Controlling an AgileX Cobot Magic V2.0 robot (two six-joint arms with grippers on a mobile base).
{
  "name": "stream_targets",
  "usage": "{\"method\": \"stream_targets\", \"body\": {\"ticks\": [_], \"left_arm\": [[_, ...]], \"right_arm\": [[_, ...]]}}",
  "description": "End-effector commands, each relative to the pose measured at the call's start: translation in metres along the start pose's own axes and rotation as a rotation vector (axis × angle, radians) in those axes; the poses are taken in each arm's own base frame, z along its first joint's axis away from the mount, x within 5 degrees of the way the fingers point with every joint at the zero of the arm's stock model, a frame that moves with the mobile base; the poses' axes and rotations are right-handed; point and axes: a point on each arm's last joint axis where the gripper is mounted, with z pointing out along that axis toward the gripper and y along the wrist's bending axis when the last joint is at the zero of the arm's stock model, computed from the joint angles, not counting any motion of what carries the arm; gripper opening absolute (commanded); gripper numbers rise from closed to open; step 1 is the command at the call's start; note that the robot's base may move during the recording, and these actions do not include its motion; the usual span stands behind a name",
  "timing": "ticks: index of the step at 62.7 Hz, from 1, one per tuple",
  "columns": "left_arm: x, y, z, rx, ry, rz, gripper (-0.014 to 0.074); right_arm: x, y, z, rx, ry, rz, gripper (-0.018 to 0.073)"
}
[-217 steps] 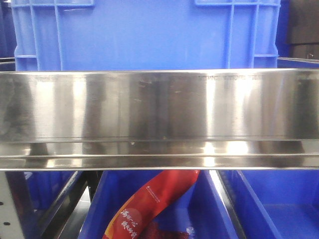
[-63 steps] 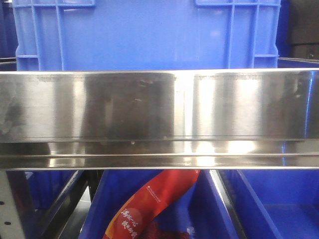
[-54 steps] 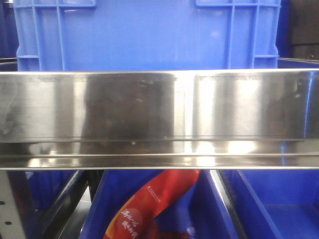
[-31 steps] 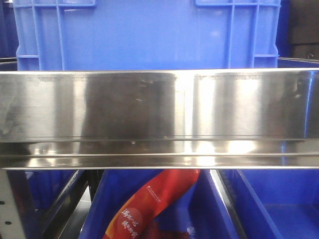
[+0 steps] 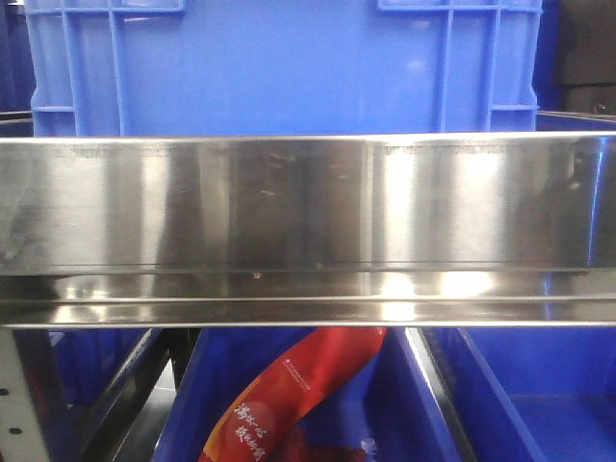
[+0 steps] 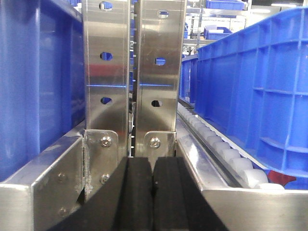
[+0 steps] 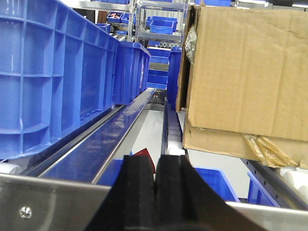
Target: Grab block from conveyor and place in blue bin
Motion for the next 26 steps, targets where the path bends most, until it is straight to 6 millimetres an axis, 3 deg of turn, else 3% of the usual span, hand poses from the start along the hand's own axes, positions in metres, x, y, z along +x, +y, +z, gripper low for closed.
{"method": "stream_targets", "body": {"ticks": [1, 26], "left_arm": [[-0.0014, 0.0001, -0.0004, -0.002, -0.015, 0.002, -0.0111], [-0.0014, 0.0001, -0.0004, -0.002, -0.015, 0.002, -0.0111]], "right_arm": [[-0.0019, -0.0003, -0.0003, 0.005, -0.023, -0.006, -0.0162], [-0.0019, -0.0003, -0.0003, 0.005, -0.023, -0.006, -0.0162]]}}
